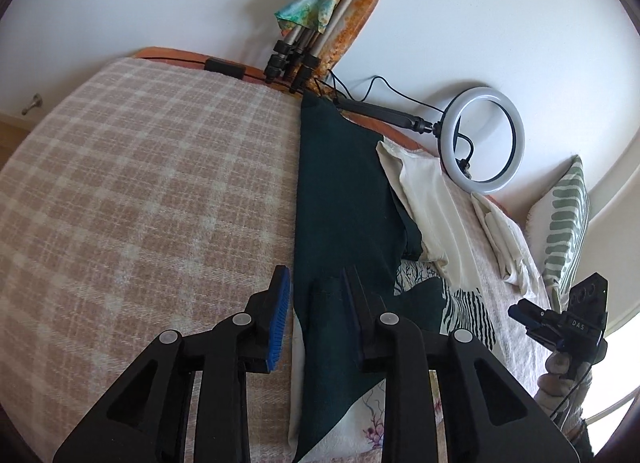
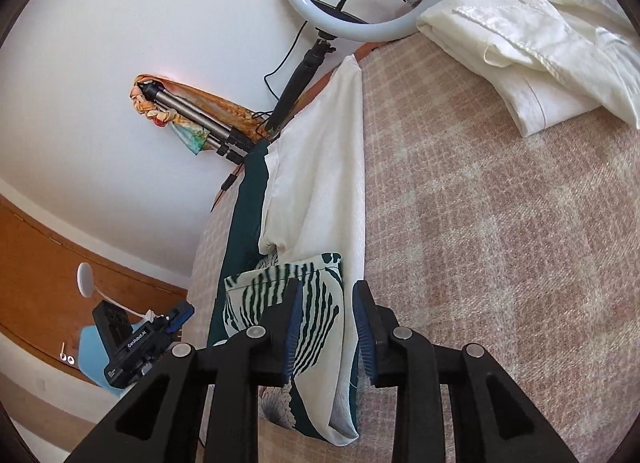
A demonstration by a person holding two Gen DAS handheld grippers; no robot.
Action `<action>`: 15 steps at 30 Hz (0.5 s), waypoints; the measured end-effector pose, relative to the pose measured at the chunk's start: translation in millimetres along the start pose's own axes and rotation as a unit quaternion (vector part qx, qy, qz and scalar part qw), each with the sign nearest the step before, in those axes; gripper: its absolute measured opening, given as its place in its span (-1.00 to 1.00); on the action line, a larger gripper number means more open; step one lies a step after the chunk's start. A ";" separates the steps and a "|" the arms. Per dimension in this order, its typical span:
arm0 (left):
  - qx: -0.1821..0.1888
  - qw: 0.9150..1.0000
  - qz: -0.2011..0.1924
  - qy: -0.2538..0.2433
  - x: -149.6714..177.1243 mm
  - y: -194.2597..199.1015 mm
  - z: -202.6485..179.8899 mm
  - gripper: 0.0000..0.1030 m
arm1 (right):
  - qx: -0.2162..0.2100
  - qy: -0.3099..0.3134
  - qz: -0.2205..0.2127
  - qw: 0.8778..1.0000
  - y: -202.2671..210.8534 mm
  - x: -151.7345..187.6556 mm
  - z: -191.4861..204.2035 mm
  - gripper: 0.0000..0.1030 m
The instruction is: Fold small clothes
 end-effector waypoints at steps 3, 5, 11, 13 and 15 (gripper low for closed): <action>0.000 1.000 0.020 -0.018 8.7 -4.1 -1.6 -0.52 | 0.040 0.063 0.004 0.997 -0.1 7.0 14.3 -0.41; -0.003 0.999 0.039 -0.027 15.8 -12.5 -3.8 -0.51 | 0.050 0.080 0.018 0.995 -7.7 13.2 17.6 -0.39; -0.020 0.996 0.068 -0.059 26.5 -29.5 -14.7 -0.51 | 0.064 0.089 0.060 0.992 -31.6 25.8 16.8 -0.39; -0.029 0.995 0.069 -0.065 27.5 -31.8 -15.5 -0.51 | 0.071 0.097 0.064 0.991 -34.2 28.3 18.6 -0.39; -0.030 0.995 0.067 -0.064 27.6 -32.7 -14.8 -0.51 | 0.078 0.103 0.063 0.990 -34.4 29.3 19.5 -0.39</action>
Point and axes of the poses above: each gripper's, at about its wrist camera, not at the fingertips, and y roughly against the way its jaws point, z to its left, x to its underside, the point moved 3 cm from there along -y, roughly the way its jaws point, and after that the axes turned 4 degrees about z, right-handed, at the moved point
